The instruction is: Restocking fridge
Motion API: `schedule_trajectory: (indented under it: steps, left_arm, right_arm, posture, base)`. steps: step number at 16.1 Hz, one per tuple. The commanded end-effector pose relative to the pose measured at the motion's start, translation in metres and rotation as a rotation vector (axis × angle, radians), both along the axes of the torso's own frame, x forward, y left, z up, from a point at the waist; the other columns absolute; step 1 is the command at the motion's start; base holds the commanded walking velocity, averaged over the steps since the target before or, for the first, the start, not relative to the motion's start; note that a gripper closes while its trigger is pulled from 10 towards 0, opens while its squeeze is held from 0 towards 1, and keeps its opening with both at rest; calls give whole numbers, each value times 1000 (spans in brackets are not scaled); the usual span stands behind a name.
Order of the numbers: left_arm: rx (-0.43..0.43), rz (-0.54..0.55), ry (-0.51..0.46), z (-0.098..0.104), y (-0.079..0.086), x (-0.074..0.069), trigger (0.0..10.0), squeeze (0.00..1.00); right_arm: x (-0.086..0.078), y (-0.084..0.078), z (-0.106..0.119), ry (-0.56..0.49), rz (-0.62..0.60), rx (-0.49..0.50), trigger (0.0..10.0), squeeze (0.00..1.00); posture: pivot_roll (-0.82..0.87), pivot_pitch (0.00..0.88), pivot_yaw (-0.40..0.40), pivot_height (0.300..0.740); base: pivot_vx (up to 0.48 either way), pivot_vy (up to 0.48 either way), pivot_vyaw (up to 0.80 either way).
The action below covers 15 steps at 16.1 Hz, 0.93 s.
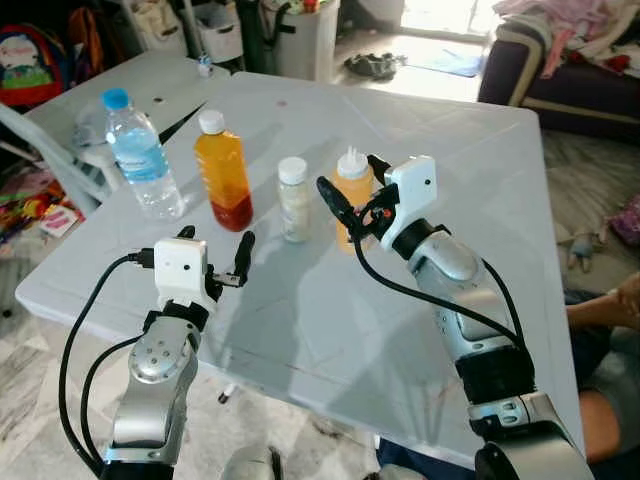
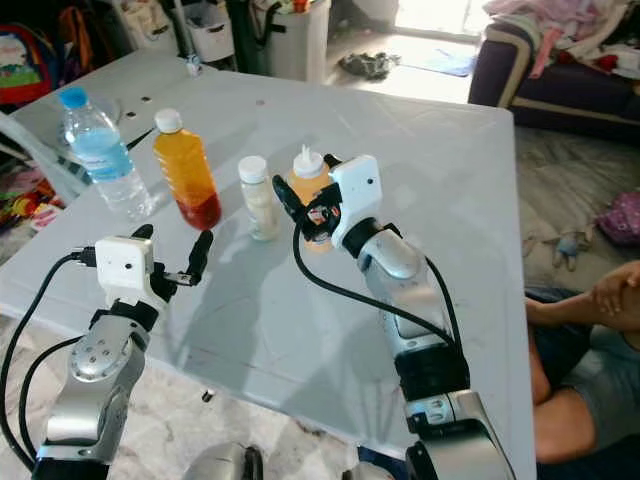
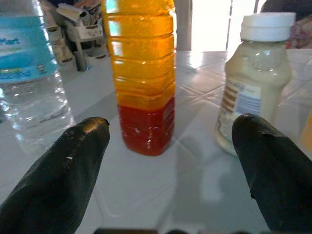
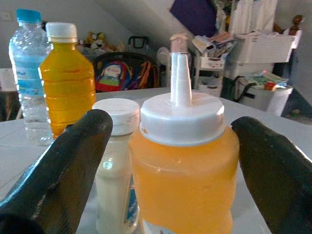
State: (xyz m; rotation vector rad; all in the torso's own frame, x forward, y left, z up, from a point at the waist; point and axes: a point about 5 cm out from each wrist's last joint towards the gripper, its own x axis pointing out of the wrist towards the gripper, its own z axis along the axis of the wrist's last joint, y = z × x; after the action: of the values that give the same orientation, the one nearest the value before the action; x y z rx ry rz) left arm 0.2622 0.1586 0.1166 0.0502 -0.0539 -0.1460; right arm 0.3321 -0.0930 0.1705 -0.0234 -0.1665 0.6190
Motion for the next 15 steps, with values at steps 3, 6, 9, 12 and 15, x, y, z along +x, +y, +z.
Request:
schedule_trajectory:
  steps: [3,6,9,12,15]
  left_arm:
    - [16,-12,-1,2,-1,-3,10000,0]
    - [17,-19,0,3,-2,-2,10000,0]
    - [16,-24,3,3,-3,-1,10000,0]
    - [14,-35,10,2,-6,-1,10000,0]
    - [17,-42,17,1,-7,-1,10000,0]
  right_arm:
    - [6,-3,-1,11,-21,-44,10000,0]
    - [8,-11,-5,18,-68,-78,10000,0]
    - [10,-26,-7,32,-124,-103,10000,0]
    - [14,-29,-7,34,-121,-100,10000,0]
    - [24,-24,-1,32,-74,-79,2392,0]
  posture:
    - [121,53,38,740]
    - [119,53,41,740]
    - [114,54,44,740]
    - [112,55,46,740]
    - [120,54,43,740]
  base:
    - [0,0,0]
    - [0,0,0]
    - [0,0,0]
    - [0,0,0]
    - [0,0,0]
